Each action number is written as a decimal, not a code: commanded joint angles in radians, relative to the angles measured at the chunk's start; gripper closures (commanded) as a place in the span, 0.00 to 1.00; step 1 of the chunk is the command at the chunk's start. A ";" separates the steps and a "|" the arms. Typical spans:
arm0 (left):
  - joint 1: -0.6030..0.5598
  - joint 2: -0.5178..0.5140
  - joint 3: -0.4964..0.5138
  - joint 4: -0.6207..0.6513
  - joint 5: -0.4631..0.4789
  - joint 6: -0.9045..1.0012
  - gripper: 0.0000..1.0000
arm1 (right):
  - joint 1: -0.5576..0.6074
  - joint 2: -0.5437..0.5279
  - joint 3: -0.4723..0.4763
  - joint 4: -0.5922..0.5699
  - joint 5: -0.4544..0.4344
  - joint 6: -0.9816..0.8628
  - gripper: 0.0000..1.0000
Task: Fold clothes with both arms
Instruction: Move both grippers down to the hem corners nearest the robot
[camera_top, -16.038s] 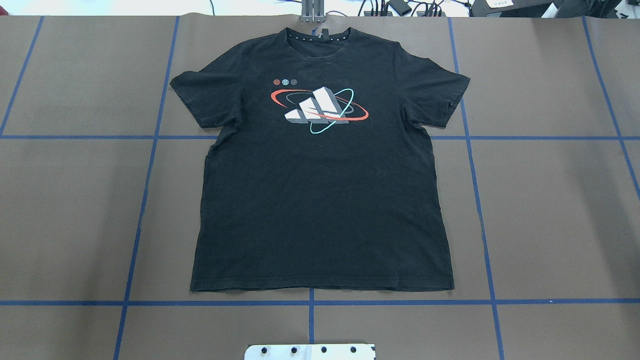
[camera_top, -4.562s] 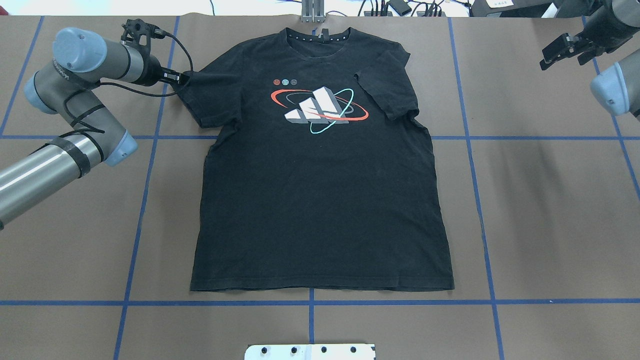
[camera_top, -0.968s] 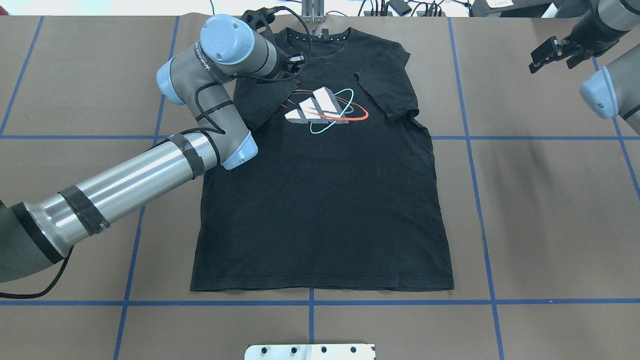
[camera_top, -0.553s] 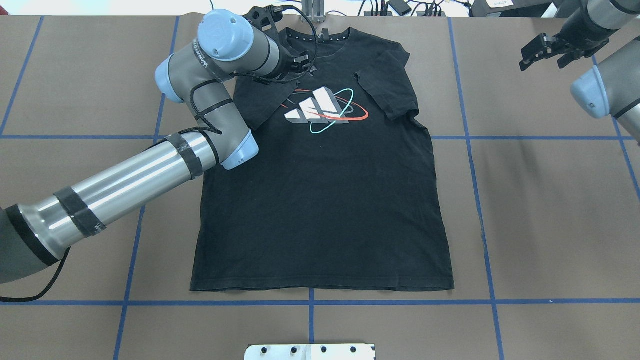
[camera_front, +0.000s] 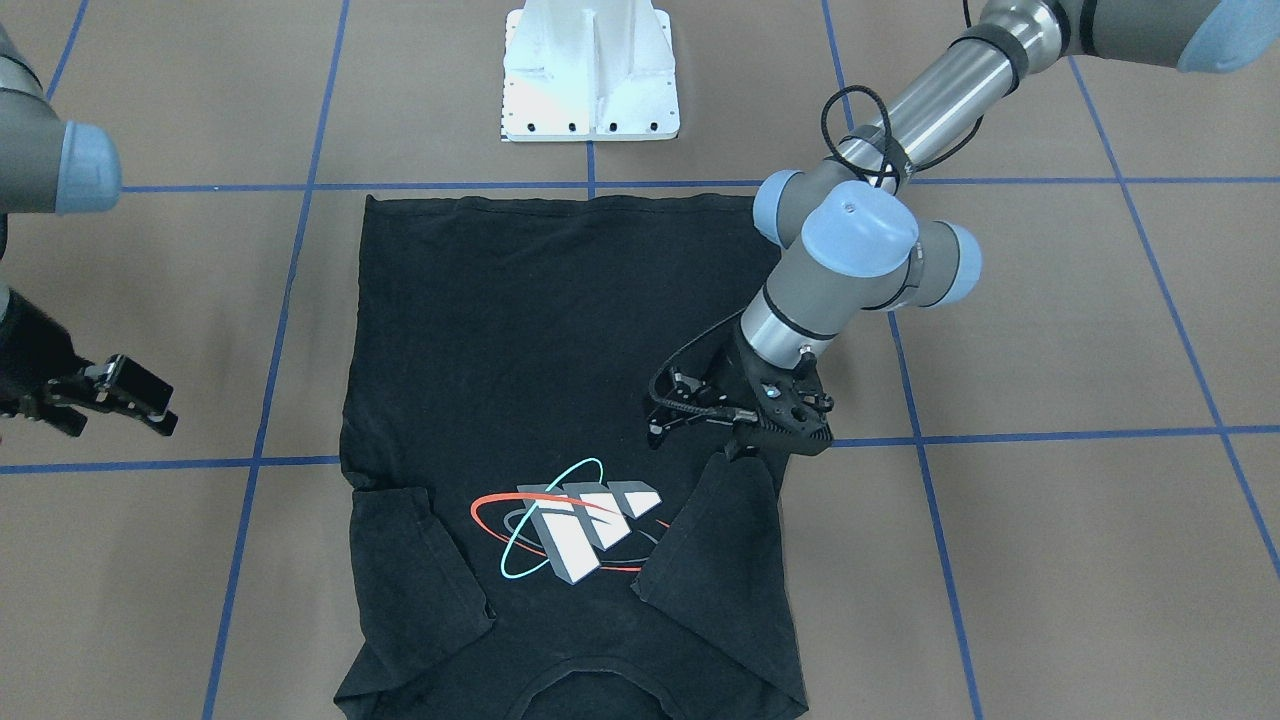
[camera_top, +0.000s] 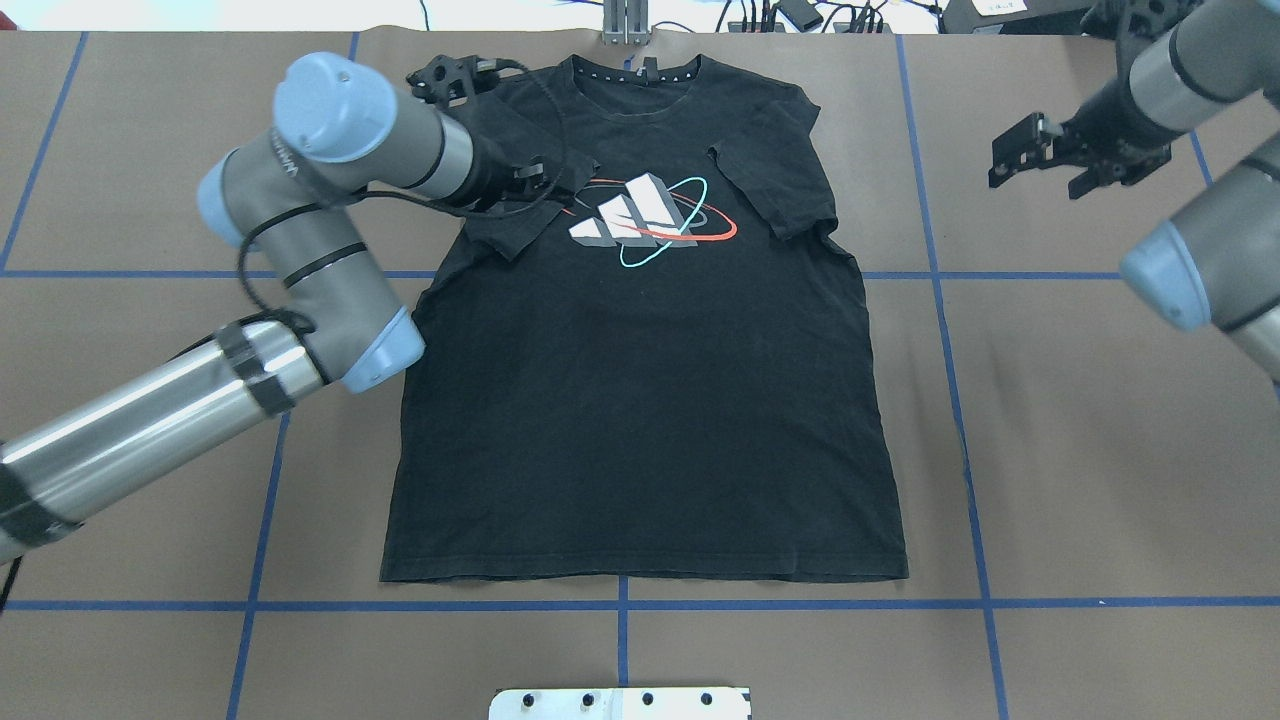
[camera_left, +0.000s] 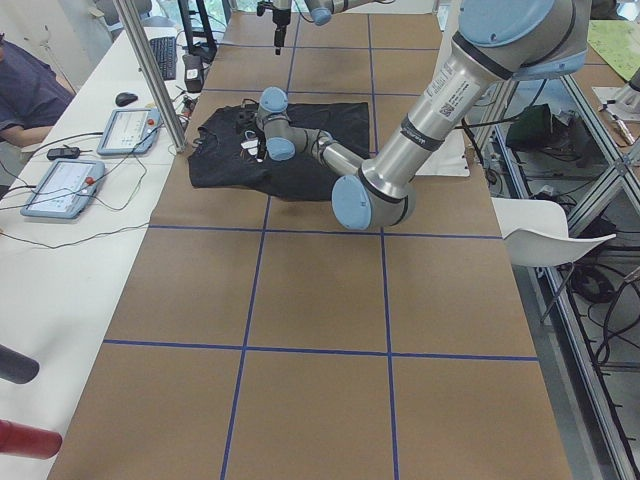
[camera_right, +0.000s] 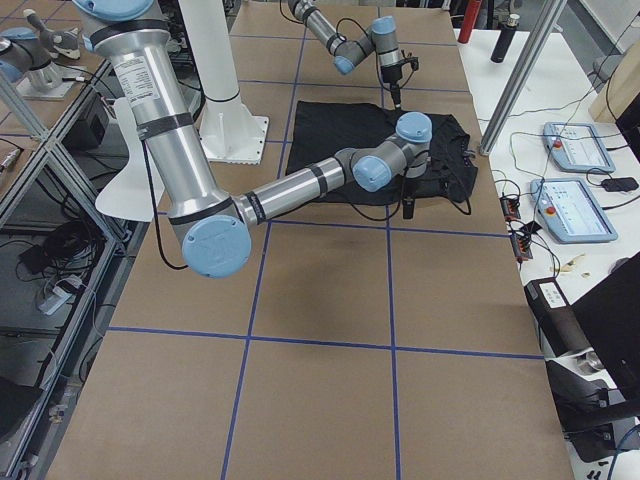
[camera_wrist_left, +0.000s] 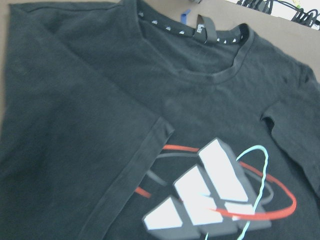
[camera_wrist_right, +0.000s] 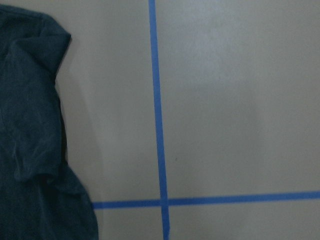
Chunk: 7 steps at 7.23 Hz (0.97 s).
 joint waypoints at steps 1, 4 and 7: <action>0.014 0.234 -0.235 0.012 -0.009 0.015 0.00 | -0.140 -0.176 0.232 0.002 -0.087 0.148 0.00; 0.145 0.522 -0.527 0.074 0.008 0.014 0.00 | -0.382 -0.336 0.433 0.002 -0.256 0.332 0.00; 0.329 0.617 -0.682 0.193 0.123 -0.076 0.00 | -0.504 -0.485 0.549 0.011 -0.325 0.386 0.00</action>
